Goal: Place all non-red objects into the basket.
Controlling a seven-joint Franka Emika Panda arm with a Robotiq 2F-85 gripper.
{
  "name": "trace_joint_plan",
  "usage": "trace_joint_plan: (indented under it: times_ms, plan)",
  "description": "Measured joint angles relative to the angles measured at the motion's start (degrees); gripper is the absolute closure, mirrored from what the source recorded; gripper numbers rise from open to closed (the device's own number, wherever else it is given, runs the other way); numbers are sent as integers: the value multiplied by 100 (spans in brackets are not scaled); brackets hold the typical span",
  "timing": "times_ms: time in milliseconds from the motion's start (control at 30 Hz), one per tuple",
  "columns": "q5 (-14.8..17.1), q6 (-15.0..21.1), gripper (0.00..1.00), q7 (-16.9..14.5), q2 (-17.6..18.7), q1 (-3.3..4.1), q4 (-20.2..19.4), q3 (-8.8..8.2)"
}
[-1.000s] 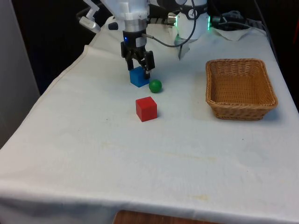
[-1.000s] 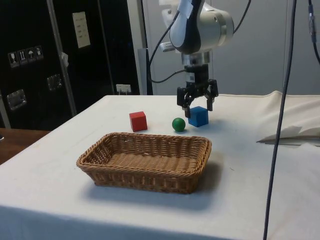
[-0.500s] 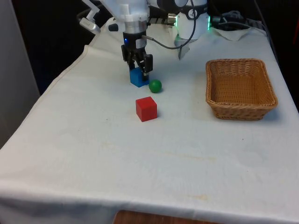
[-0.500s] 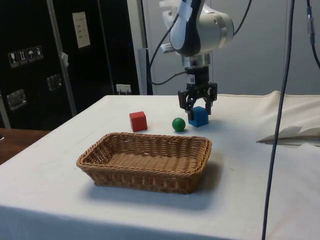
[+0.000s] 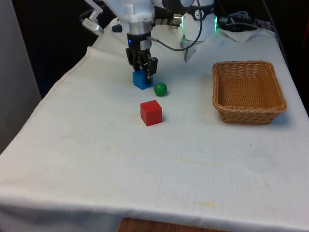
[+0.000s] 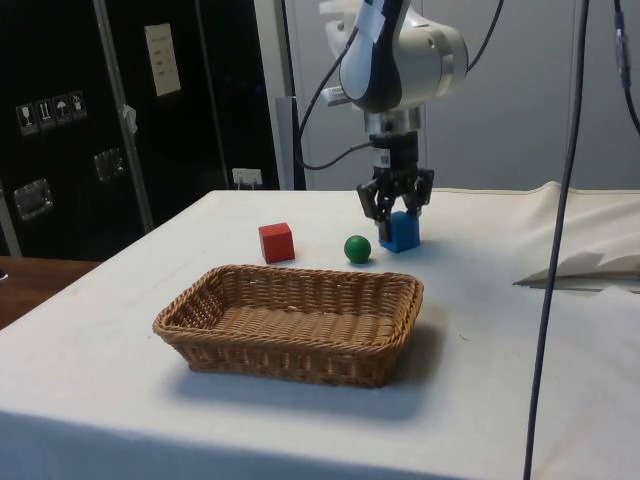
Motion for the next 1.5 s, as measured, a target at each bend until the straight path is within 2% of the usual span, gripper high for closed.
trace_joint_plan:
  times_ms: [267, 467, 767, 1000, 1500]
  plan:
    - [-74, -74, 100, -29, -286, 0, -34, -126]
    - [-344, -241, 100, -6, -653, 0, -69, -269]
    - [-642, -424, 100, 17, -997, 0, -69, -384]
    - [-922, -625, 100, 23, -1301, 0, -40, -447]
    - [-1427, -1186, 100, 29, -1862, 0, 178, -453]
